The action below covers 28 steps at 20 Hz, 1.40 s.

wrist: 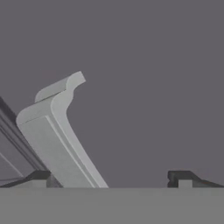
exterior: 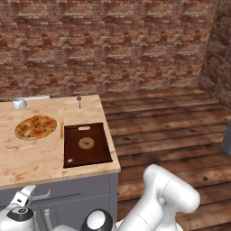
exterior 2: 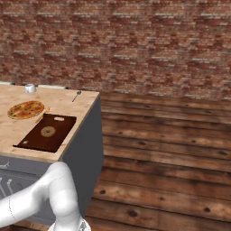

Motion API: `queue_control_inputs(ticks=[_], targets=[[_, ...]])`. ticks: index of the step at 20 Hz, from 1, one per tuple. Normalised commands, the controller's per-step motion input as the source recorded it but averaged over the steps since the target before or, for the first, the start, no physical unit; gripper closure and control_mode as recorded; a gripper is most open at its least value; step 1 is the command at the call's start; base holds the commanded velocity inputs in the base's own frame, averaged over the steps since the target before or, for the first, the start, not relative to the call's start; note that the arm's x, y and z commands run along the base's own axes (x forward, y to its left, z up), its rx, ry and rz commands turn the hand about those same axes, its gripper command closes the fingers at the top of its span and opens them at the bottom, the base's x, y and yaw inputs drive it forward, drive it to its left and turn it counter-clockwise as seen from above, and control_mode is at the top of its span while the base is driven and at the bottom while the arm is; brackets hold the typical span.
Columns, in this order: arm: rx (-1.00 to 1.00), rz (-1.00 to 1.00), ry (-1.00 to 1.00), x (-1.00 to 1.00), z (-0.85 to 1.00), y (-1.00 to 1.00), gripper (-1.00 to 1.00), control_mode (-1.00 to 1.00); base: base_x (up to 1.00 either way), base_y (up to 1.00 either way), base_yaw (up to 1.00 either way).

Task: Take the pizza cutter from the drawer on the left and place it on the dining counter for cutting.

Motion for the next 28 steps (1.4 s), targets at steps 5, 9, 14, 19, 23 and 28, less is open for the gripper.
queue_control_inputs(ticks=[5,9,14,19,23,28], targets=[[0.00,0.00,0.00,0.17,-0.22,0.00,1.00,-1.00,0.00,0.00,0.00],[0.00,0.00,-0.03,-0.01,-0.11,0.00,1.00,-1.00,0.00,0.00,0.00],[0.00,0.00,-0.01,-0.24,-0.07,0.00,1.00,-1.00,0.00,0.00,0.00],[0.01,0.00,0.00,-0.48,-0.15,0.00,1.00,-1.00,0.00,0.00,0.00],[0.02,0.00,0.01,-0.56,-0.04,0.00,1.00,-1.00,0.00,0.00,0.00],[0.05,0.00,0.01,-0.58,0.00,0.00,1.00,-1.00,0.00,0.00,0.00]])
